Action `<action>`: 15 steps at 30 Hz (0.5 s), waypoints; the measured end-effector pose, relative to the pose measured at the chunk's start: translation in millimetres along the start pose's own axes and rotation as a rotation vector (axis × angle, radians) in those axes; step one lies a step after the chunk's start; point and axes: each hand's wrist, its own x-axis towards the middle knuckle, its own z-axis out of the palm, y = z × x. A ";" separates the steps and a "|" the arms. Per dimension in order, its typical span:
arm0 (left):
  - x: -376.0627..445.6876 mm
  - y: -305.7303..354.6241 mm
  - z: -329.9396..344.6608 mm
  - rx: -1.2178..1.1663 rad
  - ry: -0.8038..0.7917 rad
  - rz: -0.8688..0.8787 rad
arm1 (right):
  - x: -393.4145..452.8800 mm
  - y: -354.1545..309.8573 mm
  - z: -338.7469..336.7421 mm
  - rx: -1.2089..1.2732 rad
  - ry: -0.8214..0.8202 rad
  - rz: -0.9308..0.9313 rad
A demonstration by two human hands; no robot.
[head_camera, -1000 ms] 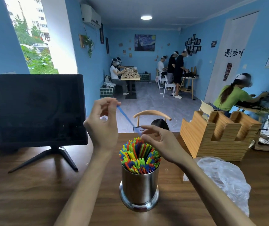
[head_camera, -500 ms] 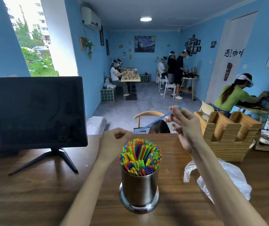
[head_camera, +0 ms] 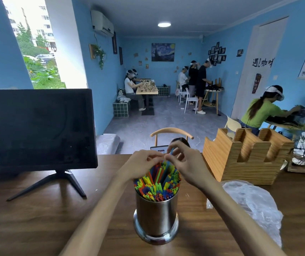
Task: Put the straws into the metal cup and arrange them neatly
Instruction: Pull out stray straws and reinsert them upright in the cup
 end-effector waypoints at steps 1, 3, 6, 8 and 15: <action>0.3 1.1 -1.4 0.020 -0.038 0.022 | 0.0 2.5 0.7 -0.063 -0.037 0.008; 2.0 1.8 -4.2 0.060 -0.060 0.044 | -0.3 7.6 2.6 -0.114 -0.123 0.020; 5.7 1.4 -7.1 0.088 -0.011 0.052 | -1.5 12.1 3.1 -0.052 -0.191 0.058; 6.5 1.0 -7.7 0.052 0.034 0.045 | -1.5 14.8 2.0 0.001 -0.163 0.089; -1.2 14.5 -21.9 -0.144 0.261 0.094 | 5.2 16.2 -5.3 0.111 0.000 0.258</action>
